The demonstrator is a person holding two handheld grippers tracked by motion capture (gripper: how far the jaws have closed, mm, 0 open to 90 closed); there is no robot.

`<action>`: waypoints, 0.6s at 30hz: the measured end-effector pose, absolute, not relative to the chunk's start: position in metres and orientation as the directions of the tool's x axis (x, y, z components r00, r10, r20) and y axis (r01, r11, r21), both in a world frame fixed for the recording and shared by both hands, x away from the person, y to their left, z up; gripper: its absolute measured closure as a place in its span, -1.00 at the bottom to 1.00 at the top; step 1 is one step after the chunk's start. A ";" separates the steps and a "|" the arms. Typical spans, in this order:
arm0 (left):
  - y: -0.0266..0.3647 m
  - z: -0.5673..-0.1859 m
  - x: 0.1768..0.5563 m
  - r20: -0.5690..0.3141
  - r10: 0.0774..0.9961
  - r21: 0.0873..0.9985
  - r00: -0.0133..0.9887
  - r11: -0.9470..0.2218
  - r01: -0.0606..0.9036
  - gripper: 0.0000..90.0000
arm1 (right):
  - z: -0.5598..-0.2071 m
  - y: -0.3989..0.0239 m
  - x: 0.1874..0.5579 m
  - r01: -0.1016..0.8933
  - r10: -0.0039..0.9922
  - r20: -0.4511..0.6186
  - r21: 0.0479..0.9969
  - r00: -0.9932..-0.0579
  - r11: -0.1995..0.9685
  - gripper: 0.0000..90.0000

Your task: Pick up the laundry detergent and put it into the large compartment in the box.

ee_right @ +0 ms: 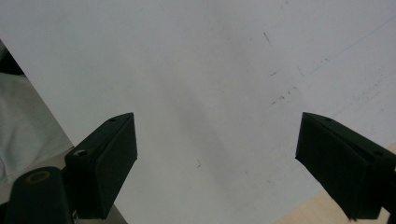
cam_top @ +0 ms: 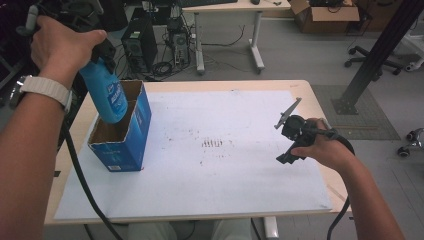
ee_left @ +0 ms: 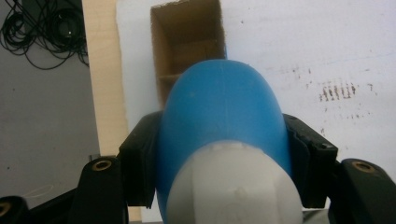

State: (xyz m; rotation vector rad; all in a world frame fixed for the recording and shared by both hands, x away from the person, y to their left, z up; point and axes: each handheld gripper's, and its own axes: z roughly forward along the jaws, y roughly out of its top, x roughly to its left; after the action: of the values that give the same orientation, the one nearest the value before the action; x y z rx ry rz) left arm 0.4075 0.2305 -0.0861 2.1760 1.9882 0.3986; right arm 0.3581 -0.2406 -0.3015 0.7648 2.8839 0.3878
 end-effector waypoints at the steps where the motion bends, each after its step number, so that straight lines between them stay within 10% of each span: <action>1: 0.232 -0.089 0.408 0.087 0.993 0.298 0.079 -0.102 0.949 -0.16 | -0.302 -0.241 0.358 0.469 0.503 -0.061 0.278 -0.862 0.838 -0.72; 18: 0.252 -0.163 0.415 0.084 0.993 0.269 0.080 -0.099 0.958 -0.16 | -0.306 -0.242 0.358 0.480 0.510 -0.054 0.269 -0.858 0.835 -0.72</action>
State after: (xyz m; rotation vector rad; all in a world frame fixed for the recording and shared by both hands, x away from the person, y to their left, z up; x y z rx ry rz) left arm 0.4153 0.2517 -0.1632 2.1977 2.0054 0.3692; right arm 0.3575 -0.2424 -0.3055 0.7830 2.8905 0.3756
